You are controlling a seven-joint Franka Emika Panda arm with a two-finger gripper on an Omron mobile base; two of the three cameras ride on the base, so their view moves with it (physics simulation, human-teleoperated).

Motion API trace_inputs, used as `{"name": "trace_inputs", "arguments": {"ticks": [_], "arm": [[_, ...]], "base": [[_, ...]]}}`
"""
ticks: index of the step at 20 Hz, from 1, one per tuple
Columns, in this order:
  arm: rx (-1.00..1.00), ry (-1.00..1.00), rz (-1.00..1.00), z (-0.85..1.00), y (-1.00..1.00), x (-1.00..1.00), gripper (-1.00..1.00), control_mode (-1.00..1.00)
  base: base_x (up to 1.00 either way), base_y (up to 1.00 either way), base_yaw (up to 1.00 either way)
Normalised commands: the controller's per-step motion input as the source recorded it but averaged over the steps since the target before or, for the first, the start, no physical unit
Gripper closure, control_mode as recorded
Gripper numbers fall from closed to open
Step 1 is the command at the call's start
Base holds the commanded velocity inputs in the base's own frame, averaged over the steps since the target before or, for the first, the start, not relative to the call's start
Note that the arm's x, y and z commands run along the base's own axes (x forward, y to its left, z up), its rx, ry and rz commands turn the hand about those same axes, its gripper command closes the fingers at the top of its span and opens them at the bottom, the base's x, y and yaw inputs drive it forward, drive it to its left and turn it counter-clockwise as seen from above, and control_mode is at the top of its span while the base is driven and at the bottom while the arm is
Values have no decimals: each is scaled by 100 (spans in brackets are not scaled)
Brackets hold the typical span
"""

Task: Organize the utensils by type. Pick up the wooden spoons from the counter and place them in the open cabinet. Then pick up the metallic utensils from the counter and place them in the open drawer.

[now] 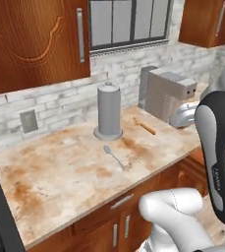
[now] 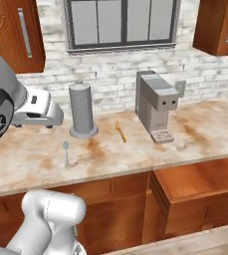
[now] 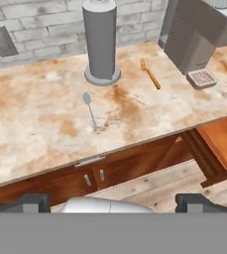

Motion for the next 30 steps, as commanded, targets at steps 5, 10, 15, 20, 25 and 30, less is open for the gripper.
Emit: {"name": "trace_inputs", "arguments": {"ticks": [5, 10, 15, 20, 25, 30], "arm": [[0, 0, 0, 0, 0, 0, -100, 100], [0, 0, 0, 0, 0, 0, -100, 100], [0, 0, 0, 0, 0, 0, -100, 100], [0, 0, 0, 0, 0, 0, -100, 100], [0, 0, 0, 0, 0, 0, -100, 100], [0, 0, 0, 0, 0, 0, -100, 100]], "base": [[0, -2, 57], [0, -16, 29], [8, 0, 3], [27, -3, 2], [31, -6, 13], [19, -19, 17]]}}
